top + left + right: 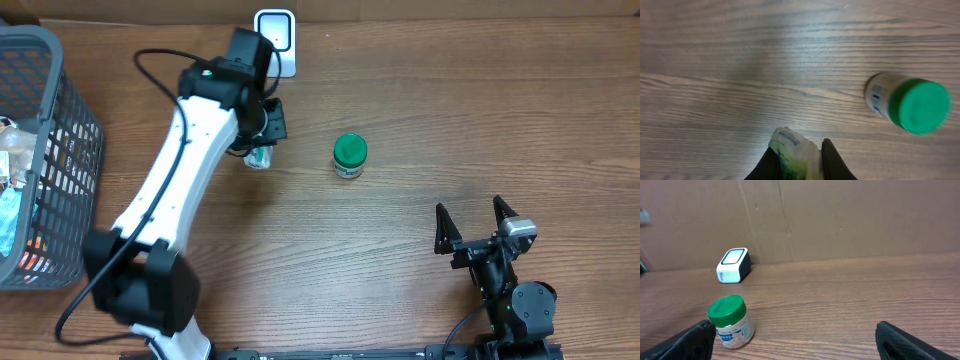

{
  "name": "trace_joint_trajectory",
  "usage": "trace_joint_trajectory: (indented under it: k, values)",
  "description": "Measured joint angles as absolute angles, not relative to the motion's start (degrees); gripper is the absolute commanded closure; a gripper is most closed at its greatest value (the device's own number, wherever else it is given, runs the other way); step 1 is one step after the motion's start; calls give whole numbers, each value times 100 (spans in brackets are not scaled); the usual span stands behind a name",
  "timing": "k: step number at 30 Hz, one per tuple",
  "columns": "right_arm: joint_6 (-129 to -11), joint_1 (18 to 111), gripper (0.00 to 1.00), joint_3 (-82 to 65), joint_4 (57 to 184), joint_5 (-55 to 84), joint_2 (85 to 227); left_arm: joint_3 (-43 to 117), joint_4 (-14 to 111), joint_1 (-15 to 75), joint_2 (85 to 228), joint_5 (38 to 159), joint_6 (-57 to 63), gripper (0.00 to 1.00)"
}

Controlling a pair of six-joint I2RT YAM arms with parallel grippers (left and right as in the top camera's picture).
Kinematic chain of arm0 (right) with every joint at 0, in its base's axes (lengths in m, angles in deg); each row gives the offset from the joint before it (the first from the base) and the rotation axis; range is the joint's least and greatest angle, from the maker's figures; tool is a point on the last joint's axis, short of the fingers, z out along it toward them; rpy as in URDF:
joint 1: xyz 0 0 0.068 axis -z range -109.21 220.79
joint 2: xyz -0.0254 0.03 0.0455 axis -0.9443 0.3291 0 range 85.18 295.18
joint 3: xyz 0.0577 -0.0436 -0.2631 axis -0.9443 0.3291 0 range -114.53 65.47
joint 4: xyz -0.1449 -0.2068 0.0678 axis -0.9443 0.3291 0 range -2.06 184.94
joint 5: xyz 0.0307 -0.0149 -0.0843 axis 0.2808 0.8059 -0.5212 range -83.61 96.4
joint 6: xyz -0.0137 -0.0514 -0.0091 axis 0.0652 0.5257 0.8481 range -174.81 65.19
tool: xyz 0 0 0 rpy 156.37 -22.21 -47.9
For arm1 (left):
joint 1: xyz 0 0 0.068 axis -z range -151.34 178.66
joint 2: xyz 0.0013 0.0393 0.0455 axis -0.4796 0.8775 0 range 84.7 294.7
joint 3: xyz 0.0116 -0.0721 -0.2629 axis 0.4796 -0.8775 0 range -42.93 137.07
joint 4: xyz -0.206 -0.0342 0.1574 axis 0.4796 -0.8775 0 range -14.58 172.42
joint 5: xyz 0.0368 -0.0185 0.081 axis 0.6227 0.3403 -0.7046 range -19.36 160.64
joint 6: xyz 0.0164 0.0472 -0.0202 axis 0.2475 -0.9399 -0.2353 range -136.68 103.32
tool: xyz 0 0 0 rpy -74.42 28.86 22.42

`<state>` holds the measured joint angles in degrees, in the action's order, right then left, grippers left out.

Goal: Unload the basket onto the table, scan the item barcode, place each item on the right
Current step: 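Grasp the small mint-green packet with the left gripper and lift, then hold the packet at the scanner, then drop it beside the jar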

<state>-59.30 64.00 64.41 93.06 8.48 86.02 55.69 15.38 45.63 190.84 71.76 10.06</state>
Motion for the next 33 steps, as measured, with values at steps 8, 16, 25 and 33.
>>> trace_joint_trajectory:
  k: [8,16,25,33]
  values:
    - [-5928,6400,0,6441,9306,848,8602,5569,1846,5035,20188,7128,1489,96]
    - [-5932,6402,0,6441,9306,848,8602,5567,2097,5575,20907,7174,1782,13]
    - [-5928,6400,0,6441,9306,846,8602,5668,2045,5538,20912,7172,1765,2]
    - [-5930,6402,0,6441,9309,848,8602,7058,1168,5193,20433,6997,1531,5]
